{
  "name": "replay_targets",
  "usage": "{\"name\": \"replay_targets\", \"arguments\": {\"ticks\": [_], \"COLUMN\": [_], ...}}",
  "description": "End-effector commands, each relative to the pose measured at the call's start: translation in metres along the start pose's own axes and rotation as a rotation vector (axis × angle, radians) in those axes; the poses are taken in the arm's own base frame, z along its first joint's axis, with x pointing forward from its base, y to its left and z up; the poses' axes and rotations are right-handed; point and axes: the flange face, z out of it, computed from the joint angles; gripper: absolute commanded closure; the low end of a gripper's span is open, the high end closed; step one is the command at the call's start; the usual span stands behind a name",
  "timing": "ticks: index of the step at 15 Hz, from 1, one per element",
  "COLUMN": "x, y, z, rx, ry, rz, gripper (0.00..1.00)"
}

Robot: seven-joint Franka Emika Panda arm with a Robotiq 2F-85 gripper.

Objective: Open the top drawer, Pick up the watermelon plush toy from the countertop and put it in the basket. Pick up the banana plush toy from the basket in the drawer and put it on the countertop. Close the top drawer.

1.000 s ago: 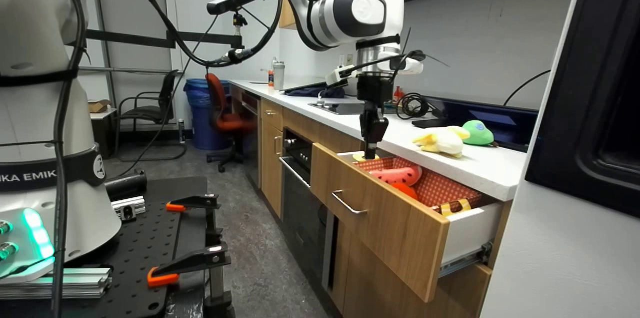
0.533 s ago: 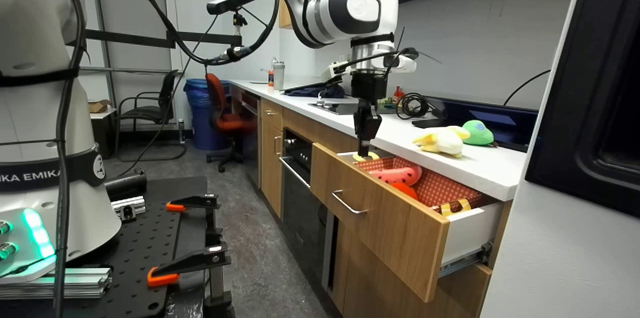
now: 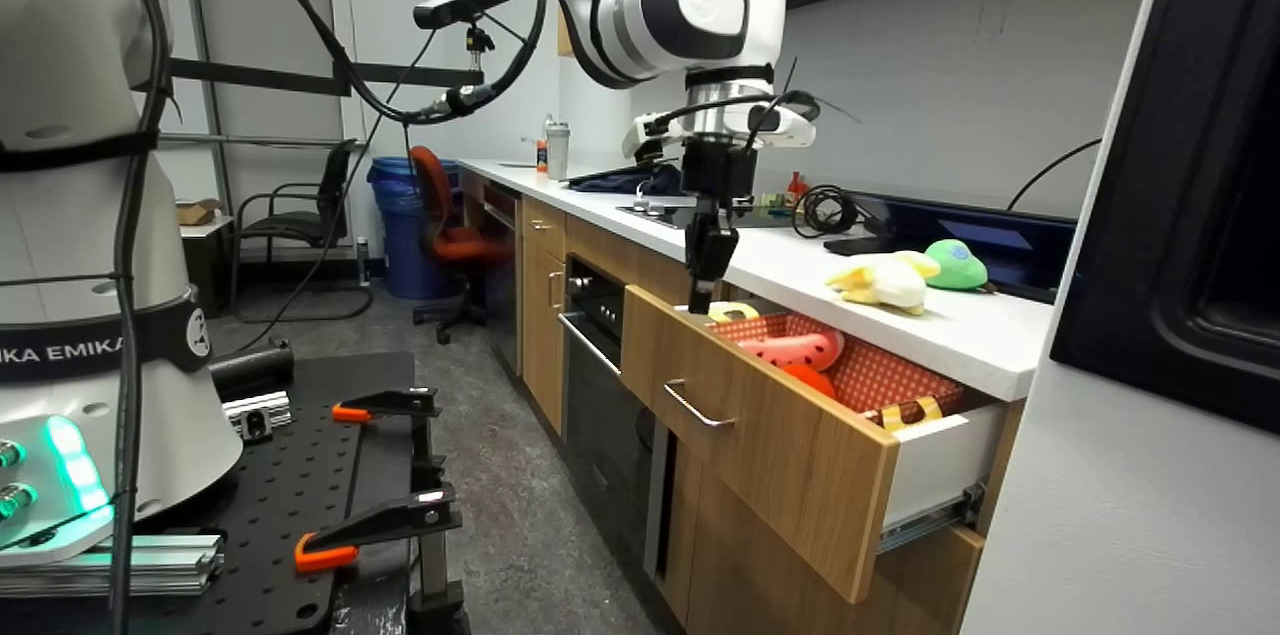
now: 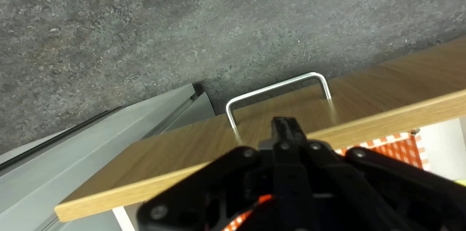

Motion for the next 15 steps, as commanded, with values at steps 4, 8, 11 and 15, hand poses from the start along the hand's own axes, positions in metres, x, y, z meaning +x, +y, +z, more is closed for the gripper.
{"name": "replay_targets", "arguments": {"ticks": [4,8,11,15], "x": [-0.009,-0.004,0.002,0.014], "y": [0.0,0.001,0.002,0.001], "z": [0.019,0.03,0.039,0.05], "rx": [-0.014,-0.014,-0.011,-0.013], "ry": [-0.044,-0.054,-0.061,-0.062], "rz": [0.017,0.025,0.034,0.034], "gripper": [1.0,1.0,1.0,1.0]}}
